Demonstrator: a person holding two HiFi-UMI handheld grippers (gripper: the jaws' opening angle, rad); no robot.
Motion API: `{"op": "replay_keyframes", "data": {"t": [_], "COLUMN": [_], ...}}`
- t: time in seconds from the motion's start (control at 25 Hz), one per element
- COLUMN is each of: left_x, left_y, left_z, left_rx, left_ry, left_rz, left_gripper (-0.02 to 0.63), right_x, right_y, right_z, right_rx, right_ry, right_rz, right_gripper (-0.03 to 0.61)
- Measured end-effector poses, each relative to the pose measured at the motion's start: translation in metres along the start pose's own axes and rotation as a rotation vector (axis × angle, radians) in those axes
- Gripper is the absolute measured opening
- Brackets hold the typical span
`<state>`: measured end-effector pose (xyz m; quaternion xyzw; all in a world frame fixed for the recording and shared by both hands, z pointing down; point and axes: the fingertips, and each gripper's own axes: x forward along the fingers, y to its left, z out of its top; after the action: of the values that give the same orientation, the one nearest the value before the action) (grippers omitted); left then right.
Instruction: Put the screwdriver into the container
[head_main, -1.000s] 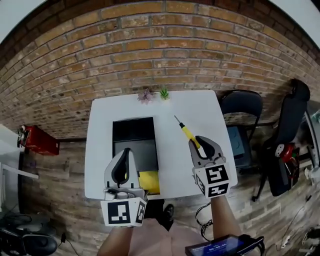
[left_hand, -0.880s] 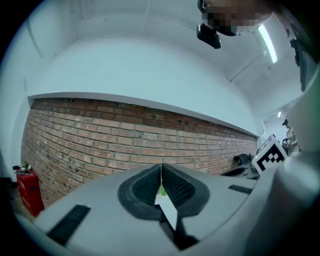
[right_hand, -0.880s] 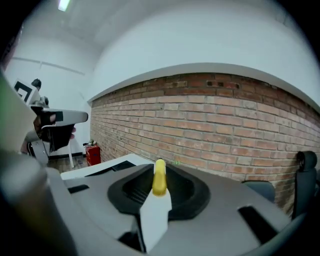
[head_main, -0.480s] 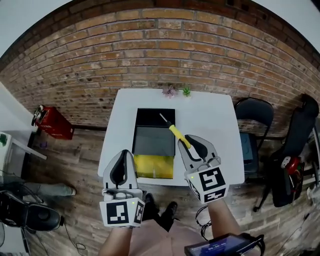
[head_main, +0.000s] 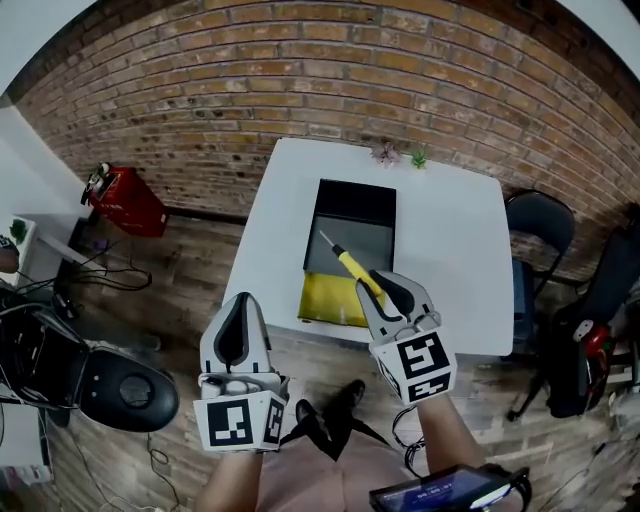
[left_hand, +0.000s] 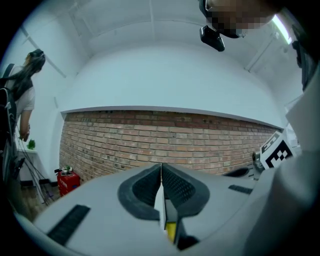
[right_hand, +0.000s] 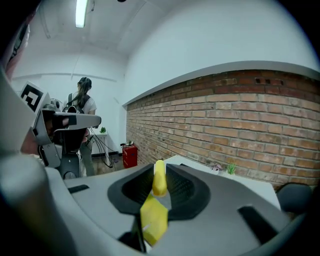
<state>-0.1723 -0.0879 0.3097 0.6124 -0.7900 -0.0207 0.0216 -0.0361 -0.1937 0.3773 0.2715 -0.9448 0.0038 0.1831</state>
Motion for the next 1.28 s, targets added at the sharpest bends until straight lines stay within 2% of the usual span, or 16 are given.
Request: {"op": "replay_keyframes", "data": {"t": [0.32, 0.6, 0.92, 1.28], "left_x": [-0.026, -0.042, -0.039, -0.016], "left_y": [0.016, 0.020, 0.020, 0.023], "left_z": [-0.011, -0.044, -0.087, -0.112], "left_rx": [-0.018, -0.039, -0.052, -0.062], "left_ry": [0.025, 0.105, 0.197, 0.254], "left_rz": [-0.024, -0.041, -0.036, -0.006], "left_gripper": [0.014, 0.014, 0.014, 0.014], "right_x": [-0.009, -0.015, 0.005, 0.039], "right_y": [0.036, 0.055, 0.046, 0.027], "right_z": [-0.030, -0.075, -0.134, -0.166], "right_rx": [0.022, 0.066, 0.088, 0.096], "right_ry": [0.063, 0.147, 0.260, 0.353], "right_rz": [0.001, 0.002, 0.005, 0.063], "right_gripper": [0.078, 0.078, 0.078, 0.080]}}
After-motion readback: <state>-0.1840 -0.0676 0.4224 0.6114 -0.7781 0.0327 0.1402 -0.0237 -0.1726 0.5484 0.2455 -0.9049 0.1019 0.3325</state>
